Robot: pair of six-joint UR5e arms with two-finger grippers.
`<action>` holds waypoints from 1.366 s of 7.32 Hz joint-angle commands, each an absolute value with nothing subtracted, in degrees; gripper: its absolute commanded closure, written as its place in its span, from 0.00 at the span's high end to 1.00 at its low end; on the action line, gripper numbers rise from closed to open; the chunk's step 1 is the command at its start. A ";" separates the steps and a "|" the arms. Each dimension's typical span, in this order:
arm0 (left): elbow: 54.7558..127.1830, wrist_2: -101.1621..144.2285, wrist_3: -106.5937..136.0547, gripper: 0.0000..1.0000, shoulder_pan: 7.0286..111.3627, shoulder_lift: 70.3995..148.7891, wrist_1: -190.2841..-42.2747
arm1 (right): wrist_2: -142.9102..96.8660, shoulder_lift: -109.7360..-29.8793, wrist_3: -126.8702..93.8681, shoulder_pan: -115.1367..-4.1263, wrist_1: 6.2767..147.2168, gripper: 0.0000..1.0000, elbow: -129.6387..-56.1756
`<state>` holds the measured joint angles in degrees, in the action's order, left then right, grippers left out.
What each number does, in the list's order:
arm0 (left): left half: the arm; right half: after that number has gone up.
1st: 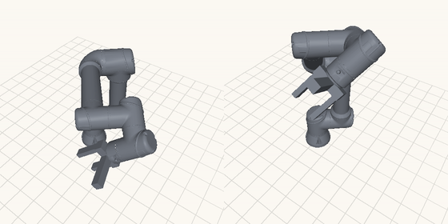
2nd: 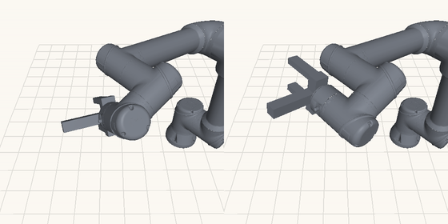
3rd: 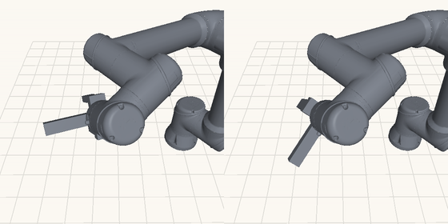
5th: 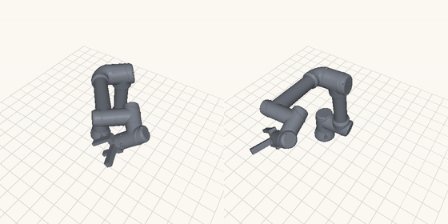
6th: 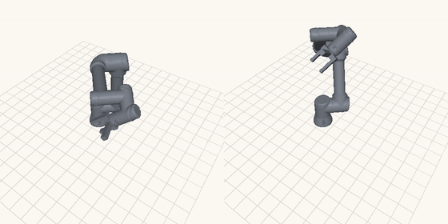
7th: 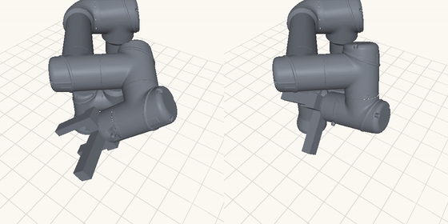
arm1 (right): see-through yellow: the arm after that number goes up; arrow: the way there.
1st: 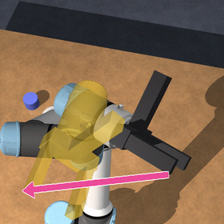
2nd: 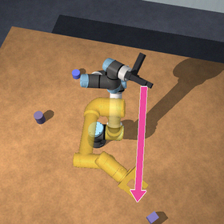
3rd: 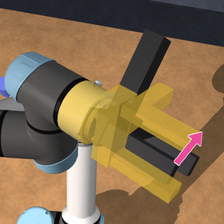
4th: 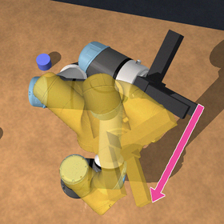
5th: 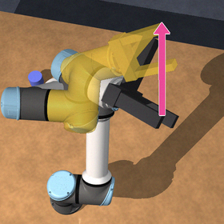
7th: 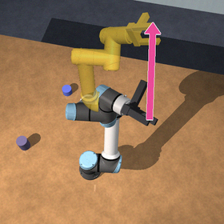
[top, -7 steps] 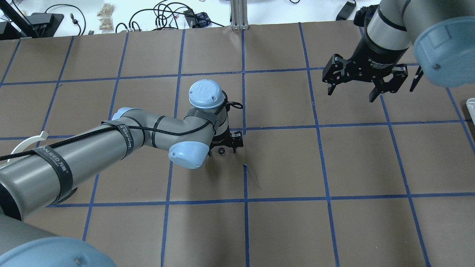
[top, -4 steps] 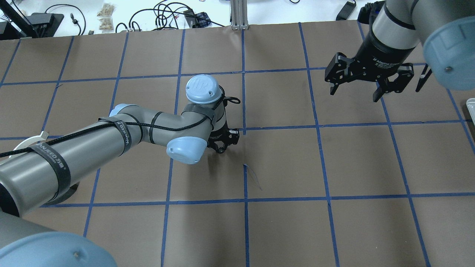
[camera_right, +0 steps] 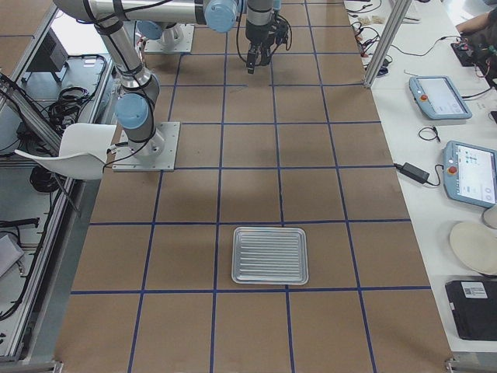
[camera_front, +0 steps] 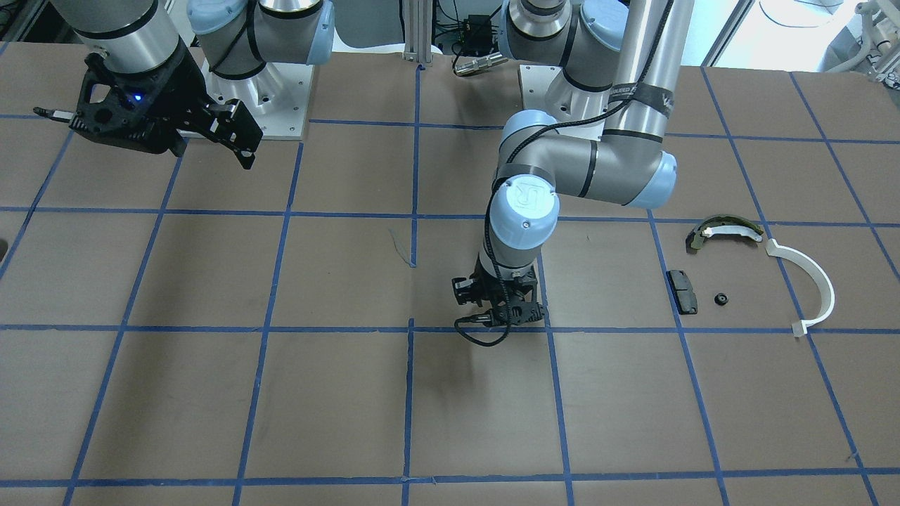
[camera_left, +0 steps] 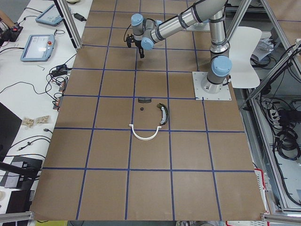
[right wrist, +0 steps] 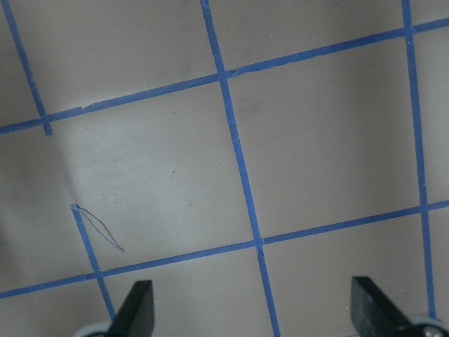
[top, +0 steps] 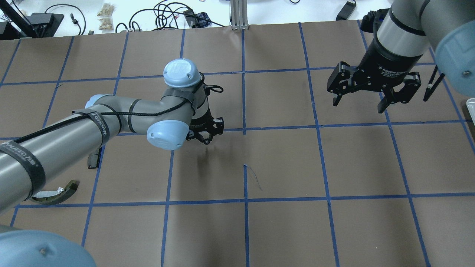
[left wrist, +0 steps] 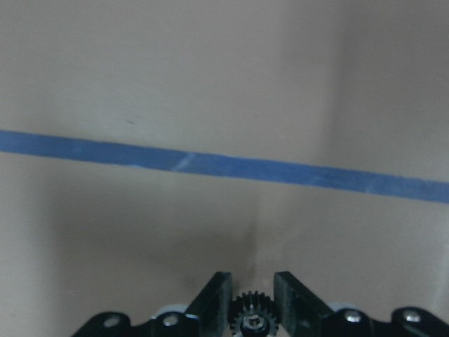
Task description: Place bearing gear from tray to pile
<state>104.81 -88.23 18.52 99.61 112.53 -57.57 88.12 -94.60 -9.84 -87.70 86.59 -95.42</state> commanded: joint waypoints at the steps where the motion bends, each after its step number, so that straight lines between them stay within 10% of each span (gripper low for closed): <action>1: 96.55 -90.25 8.40 0.00 88.31 110.05 -75.23 | 93.92 -94.66 -6.44 -87.71 86.22 1.00 -95.54; 10: 95.27 -101.87 -26.70 0.00 60.14 115.47 -69.38 | 90.26 -94.48 -6.33 -87.71 87.01 1.00 -95.62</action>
<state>95.32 -101.63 -23.48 62.87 113.66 -73.25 90.34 -94.56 -6.46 -87.71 86.99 -95.56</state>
